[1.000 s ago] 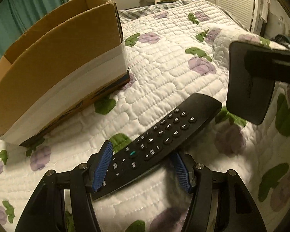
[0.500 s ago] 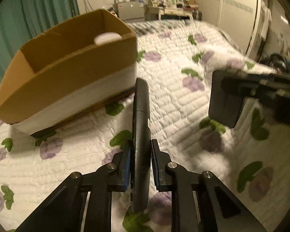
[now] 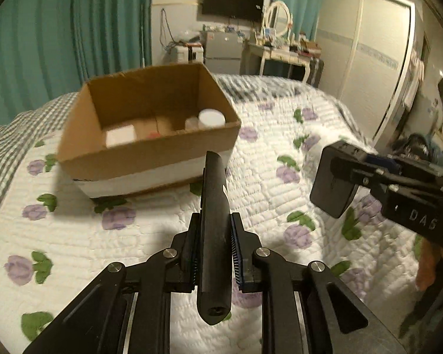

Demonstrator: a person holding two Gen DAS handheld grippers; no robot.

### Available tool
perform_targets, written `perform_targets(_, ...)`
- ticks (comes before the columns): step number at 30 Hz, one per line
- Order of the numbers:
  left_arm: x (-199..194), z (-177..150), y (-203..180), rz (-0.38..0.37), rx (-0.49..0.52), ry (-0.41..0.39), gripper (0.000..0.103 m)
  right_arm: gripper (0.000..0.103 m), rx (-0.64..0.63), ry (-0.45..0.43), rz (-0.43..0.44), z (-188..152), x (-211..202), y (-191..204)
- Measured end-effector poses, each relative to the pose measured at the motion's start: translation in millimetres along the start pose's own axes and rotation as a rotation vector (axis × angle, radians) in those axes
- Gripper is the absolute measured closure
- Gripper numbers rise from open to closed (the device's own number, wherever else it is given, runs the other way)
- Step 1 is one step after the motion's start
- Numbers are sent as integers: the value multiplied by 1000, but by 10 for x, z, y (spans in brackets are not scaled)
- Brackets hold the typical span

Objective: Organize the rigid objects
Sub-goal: 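Carry remote and charger over the box and open both tools to release them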

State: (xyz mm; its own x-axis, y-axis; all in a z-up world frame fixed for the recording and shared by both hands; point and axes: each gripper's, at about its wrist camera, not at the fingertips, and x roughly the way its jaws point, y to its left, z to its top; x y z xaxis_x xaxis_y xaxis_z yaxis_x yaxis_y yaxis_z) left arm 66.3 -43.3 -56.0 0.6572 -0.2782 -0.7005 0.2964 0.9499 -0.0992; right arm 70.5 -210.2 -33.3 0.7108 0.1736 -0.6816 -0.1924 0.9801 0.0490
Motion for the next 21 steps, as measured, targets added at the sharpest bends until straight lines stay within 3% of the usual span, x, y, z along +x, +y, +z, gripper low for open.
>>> perform_targets(7,-433,273,113,33,-4,-104,85,64,-64,-74,51,286,-244,275)
perform_targets(13,-596,631,258,62,-1,-181,85,64,-86,-128,95,674,-208,421)
perform_targets(21,-191,1158,585,98,3,-178,85,64,-123,-193,117,1281,93,507)
